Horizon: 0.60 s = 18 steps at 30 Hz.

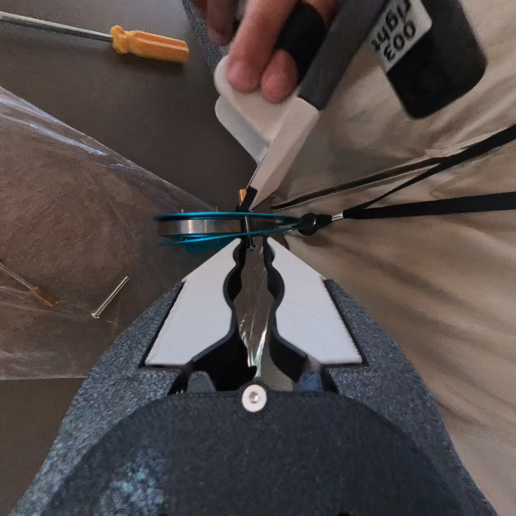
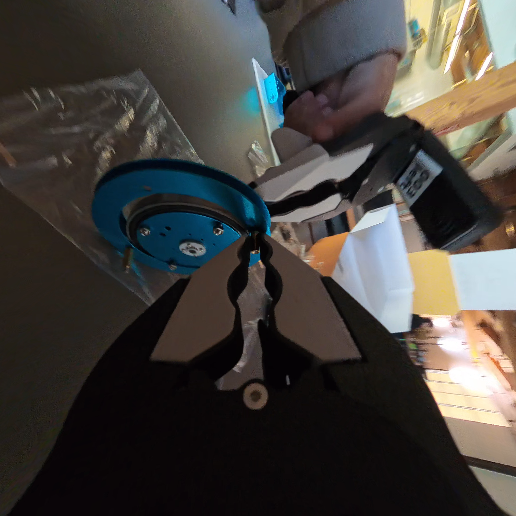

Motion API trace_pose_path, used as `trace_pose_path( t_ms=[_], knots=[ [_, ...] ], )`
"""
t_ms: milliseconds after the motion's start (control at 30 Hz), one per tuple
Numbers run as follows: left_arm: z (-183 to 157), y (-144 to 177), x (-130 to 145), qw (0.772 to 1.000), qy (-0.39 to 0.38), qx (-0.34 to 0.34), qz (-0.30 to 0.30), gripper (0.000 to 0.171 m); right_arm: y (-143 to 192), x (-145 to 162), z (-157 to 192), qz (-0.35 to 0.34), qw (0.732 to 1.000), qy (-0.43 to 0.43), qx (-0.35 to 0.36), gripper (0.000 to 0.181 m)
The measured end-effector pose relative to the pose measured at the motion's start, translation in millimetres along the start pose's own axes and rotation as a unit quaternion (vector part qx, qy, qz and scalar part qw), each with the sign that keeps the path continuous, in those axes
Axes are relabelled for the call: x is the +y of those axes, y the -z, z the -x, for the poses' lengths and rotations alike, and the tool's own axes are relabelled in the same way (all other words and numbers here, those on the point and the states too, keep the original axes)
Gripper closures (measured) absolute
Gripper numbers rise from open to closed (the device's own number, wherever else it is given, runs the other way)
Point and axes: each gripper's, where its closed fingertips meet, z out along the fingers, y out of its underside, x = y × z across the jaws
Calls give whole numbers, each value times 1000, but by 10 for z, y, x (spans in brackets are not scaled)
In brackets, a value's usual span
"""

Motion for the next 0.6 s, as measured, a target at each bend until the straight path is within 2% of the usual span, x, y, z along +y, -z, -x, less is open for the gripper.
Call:
trace_pose_path(
  t_ms=[100, 233, 333, 433, 600],
  knots=[
    [34, 3, -32, 999, 35, 36, 6, 168, 5, 58, -30, -7, 996, 86, 30, 177],
    [12, -6, -34, 995, 72, 60, 14, 168, 16, 44, -20, -50, 990, 131, 26, 176],
    [77, 6, -68, 997, 77, 20, 20, 169, 19, 104, -34, -44, 996, 79, 10, 176],
    [117, 20, -64, 997, 48, -41, 40, 169, 31, 147, -39, -26, 1000, 17, 7, 176],
    [114, -3, -69, 995, 31, -82, 51, 169, 50, 146, -34, -7, 999, -38, 1, 176]
  ],
)
